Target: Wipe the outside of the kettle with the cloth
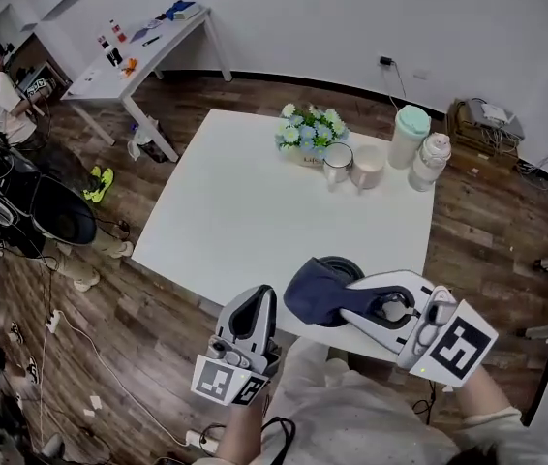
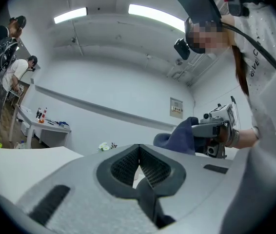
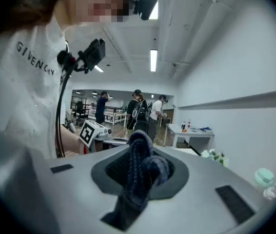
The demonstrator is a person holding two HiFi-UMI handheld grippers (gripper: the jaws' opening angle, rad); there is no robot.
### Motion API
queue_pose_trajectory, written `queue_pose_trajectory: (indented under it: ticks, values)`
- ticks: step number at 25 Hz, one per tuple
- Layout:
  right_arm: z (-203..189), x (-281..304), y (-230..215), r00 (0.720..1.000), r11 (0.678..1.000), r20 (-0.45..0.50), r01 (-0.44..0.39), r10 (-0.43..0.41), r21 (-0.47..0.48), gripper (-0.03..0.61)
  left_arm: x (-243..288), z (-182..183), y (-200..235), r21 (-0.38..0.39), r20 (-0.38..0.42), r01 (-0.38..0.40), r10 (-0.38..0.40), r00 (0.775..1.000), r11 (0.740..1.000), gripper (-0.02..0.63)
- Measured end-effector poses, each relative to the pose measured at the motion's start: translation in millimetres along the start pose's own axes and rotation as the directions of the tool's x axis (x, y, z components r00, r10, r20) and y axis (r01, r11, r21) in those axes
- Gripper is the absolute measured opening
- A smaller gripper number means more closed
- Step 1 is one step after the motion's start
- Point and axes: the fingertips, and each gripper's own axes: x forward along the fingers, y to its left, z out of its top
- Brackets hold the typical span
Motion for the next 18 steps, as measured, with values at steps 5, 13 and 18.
queue_pose_trajectory:
  ticks: [5,13,18]
  values:
    - [-19,13,3,0.998,0.996,-0.047,0.049,-0.046,0.077,0.052,-7,-6,0,-0.008,-0.01,-0.02,0.02,1.0,1.0,0.008]
    - [-41,-36,-27,0.97,0.975,-0.146,0.207,-0.194,0.078,0.052,-10,-10,-3,-0.024,-0.018,-0.032,0.032,0.999,0.999,0.008]
    - [-10,-58,-16,0.958,0.957,-0.052,0.28,-0.284,-0.074,0.052,-15,-6,-7,-0.019,-0.019,-0.027,0.026,0.999,0.999,0.008]
